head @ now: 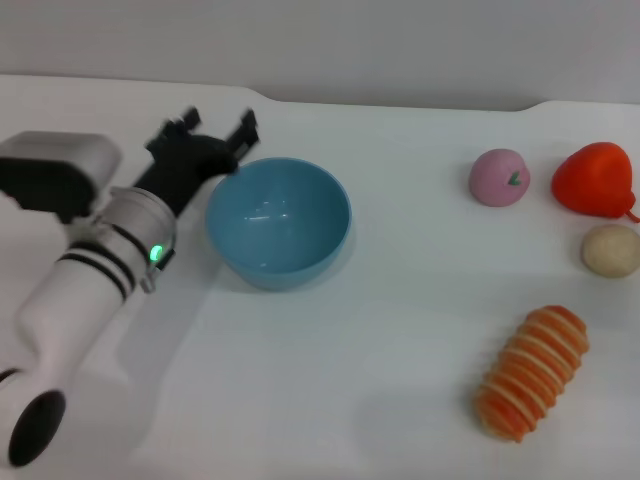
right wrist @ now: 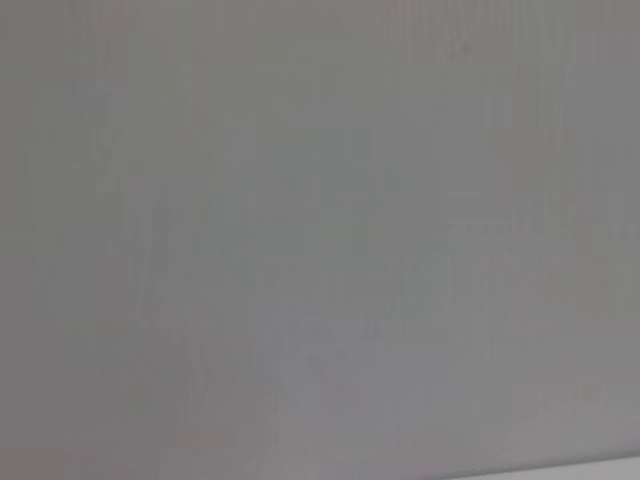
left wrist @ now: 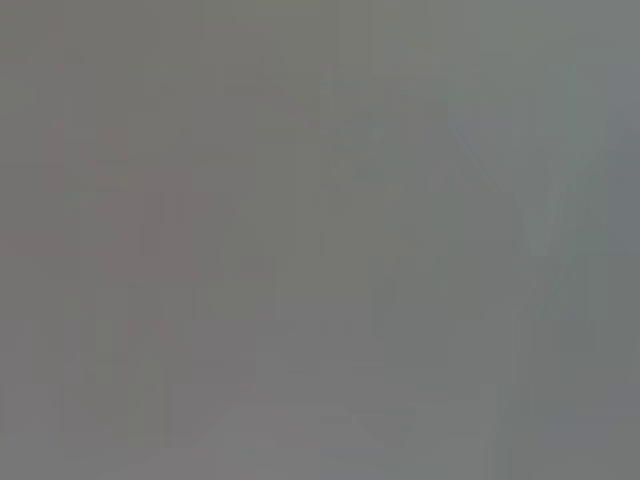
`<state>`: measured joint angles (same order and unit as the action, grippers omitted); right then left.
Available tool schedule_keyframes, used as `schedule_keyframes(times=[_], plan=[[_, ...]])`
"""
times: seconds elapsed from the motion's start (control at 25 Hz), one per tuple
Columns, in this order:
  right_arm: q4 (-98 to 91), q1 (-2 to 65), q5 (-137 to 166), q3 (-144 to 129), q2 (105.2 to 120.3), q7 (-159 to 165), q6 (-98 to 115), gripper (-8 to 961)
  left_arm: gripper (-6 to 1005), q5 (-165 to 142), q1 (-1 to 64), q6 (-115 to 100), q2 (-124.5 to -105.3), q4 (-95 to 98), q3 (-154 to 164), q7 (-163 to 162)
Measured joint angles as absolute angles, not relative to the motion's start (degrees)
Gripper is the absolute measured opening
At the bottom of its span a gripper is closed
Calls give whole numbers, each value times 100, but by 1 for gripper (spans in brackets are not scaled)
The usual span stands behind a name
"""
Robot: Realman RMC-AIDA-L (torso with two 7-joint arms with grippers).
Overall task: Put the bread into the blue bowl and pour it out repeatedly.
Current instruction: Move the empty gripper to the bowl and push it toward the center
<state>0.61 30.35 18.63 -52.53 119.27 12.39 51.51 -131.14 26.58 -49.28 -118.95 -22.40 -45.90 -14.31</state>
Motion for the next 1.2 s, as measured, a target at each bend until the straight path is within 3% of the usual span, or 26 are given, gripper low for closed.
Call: schedule_keyframes(times=[0.52,1.2], plan=[[36,2944,1824,-5238,11927,1239,5284,521,782,-13081,1660,-6535,-11891,-2233,-5186,-1059],[35,2935,1814,-5229,11916,1239,5346,521,782,-13043,1754,-6342,-11904,-2240,-5069,-1103]])
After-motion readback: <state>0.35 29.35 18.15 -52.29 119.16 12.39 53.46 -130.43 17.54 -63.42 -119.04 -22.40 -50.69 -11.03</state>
